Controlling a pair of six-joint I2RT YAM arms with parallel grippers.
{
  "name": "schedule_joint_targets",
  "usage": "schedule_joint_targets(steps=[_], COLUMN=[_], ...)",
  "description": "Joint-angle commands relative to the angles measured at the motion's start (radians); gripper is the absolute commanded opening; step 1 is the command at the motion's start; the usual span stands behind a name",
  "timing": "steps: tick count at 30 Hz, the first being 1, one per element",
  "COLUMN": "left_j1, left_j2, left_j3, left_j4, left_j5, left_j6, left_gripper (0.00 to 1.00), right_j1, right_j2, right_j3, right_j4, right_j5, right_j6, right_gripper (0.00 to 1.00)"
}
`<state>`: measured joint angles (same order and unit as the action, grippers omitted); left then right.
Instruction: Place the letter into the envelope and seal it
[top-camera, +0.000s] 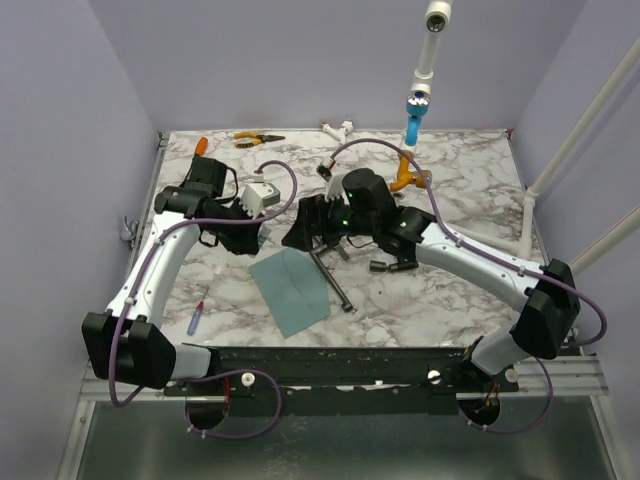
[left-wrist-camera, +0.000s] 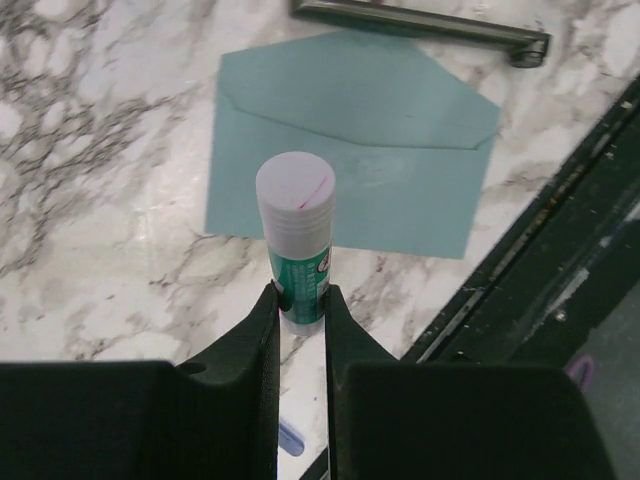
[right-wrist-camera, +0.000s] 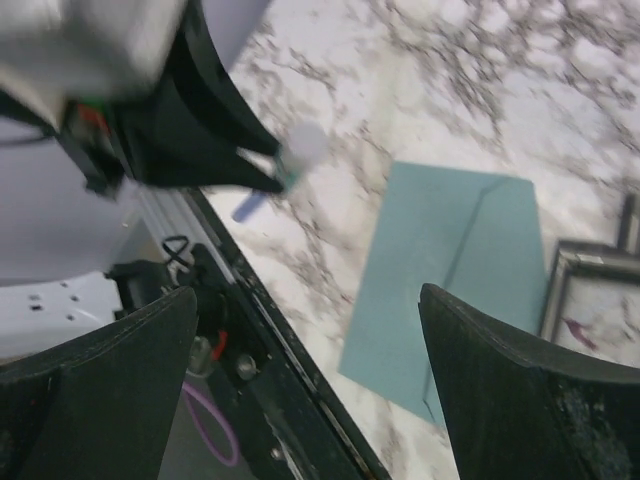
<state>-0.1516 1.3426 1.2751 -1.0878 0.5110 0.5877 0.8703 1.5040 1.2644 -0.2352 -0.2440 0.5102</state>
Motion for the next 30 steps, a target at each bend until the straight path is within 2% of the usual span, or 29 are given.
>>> schedule_joint_targets(steps=[1,6,10,16,21,24,27,30], left_j1=[-0.085,-0.148,-0.167,-0.193,-0.194,-0.194,-0.194,-0.194], left_j2=[-0.062,-0.169,-0.183,-0.165,-0.176,-0.161,-0.144,-0.132], left_j3=[-0.030,-0.057,-0.047,-0.029,0.002,0.013,0.013,0.017], left_j4=[-0.105,-0.104,-0.104,-0.100,-0.098,-0.092,-0.082,-0.076], left_j5=[0.125,0.159,0.139,0.163,0.196,0.167,0.126,0.111], left_j6=[0.024,0.011,-0.010,-0.024,-0.026,-0.038,-0.049,-0.068], left_gripper=[0.00,0.00,0.00,0.00,0.00,0.00,0.00,0.00], right_j1=[-0.003,-0.001,-0.001,0.005,0.006,0.006,0.006,0.006], right_j2=[0.106,0.152,0.155,0.174,0.158,0.158,0.151,0.149], right_j3=[0.099,0.126,0.083,0.047,0.005,0.003,-0.012,-0.019], right_j4=[0.094,0.133,0.183,0.206,0.289,0.308,0.339,0.346], right_j5=[-0.136,-0.162,-0.258,-0.284,-0.265,-0.297,-0.320,-0.321], right_j6=[0.094,0.133,0.174,0.193,0.230,0.247,0.281,0.296], right_gripper=[0.93,0.82,0.71,0.70,0.58,0.57,0.62,0.62])
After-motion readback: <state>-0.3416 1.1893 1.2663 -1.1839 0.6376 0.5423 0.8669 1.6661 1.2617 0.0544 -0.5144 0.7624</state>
